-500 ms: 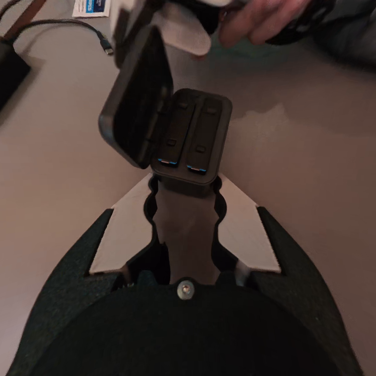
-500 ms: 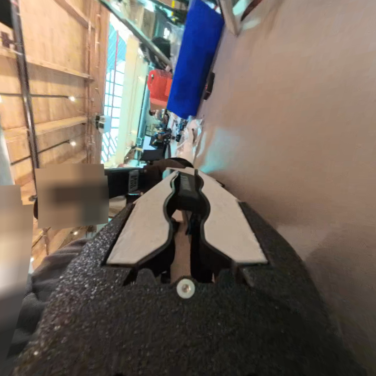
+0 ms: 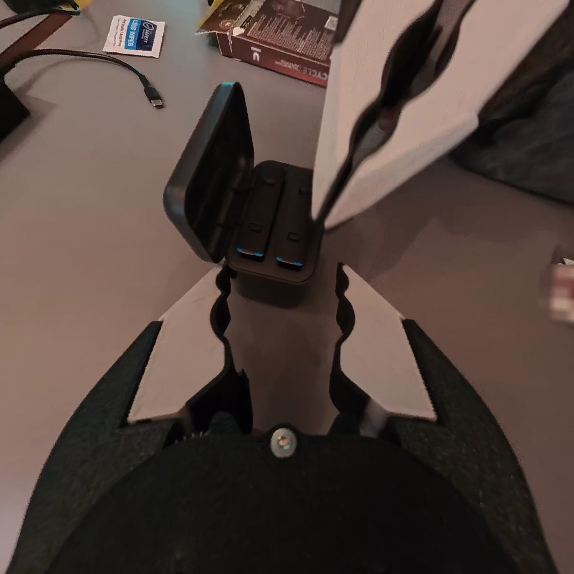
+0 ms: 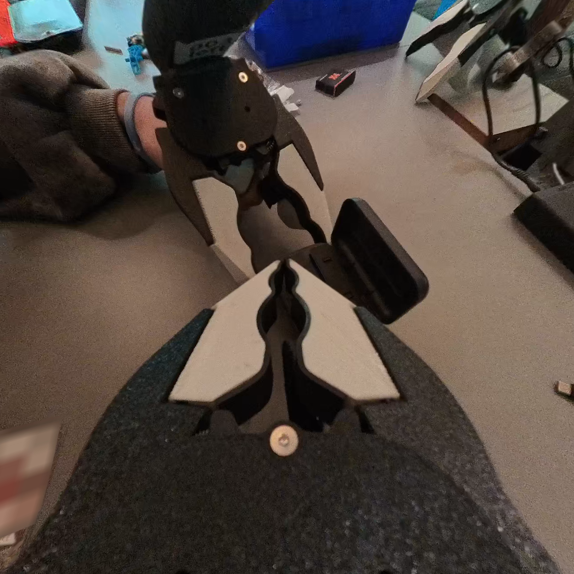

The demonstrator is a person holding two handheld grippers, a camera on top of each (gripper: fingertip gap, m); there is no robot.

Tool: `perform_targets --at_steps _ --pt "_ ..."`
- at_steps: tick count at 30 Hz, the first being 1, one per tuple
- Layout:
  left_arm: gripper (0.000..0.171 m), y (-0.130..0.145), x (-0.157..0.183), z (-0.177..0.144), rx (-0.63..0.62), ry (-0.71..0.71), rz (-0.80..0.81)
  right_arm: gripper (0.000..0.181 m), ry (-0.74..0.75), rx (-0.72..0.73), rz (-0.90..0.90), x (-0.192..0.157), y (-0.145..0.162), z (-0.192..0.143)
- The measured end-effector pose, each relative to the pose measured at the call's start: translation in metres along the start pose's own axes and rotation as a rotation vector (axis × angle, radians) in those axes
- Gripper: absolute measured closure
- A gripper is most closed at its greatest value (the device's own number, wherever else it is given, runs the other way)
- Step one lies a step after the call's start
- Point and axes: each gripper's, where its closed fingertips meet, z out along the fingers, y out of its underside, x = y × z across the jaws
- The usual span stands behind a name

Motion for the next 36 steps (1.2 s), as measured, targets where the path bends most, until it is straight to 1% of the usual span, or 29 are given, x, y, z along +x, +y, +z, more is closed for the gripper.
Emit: perform_targets --at_steps 4,11,15,19,20,22,23,27,33,36 --pt "0.113 0.004 -0.003 0.0 -0.021 -0.024 0.013 0.181 0.062 -0.028 -0.059 0.005 0.0 0.01" --pt "0.112 0.007 -0.003 0.002 -0.039 -0.029 0.014 0.181 0.06 -0.119 -0.025 0.004 0.005 0.012" --pt "0.112 0.007 -0.003 0.002 -0.039 -0.027 0.012 0.181 0.019 -0.105 0.054 0.004 0.005 0.012" --pt "0.113 0.008 -0.003 0.002 -0.042 -0.028 0.011 0.181 0.037 -0.122 0.033 0.004 0.004 0.012" --pt "0.114 0.008 -0.003 0.002 -0.045 -0.027 0.01 0.181 0.03 -0.109 0.03 0.003 0.001 0.011" --pt "0.114 0.009 -0.003 0.003 -0.048 -0.029 0.011 0.181 0.05 -0.034 0.067 0.01 -0.014 0.005" --pt "0.114 0.009 -0.003 0.003 -0.05 -0.03 0.012 0.181 0.078 -0.036 0.065 0.017 -0.015 0.004" --pt "0.114 0.01 -0.003 0.004 -0.058 -0.031 0.011 0.181 0.102 -0.131 0.047 0.026 -0.002 0.013" --pt "0.113 0.011 -0.003 0.004 -0.062 -0.035 0.012 0.181 0.114 -0.184 0.032 0.025 0.002 0.016" --pt "0.113 0.011 -0.003 0.004 -0.063 -0.036 0.012 0.181 0.099 -0.19 0.071 0.025 0.003 0.016"
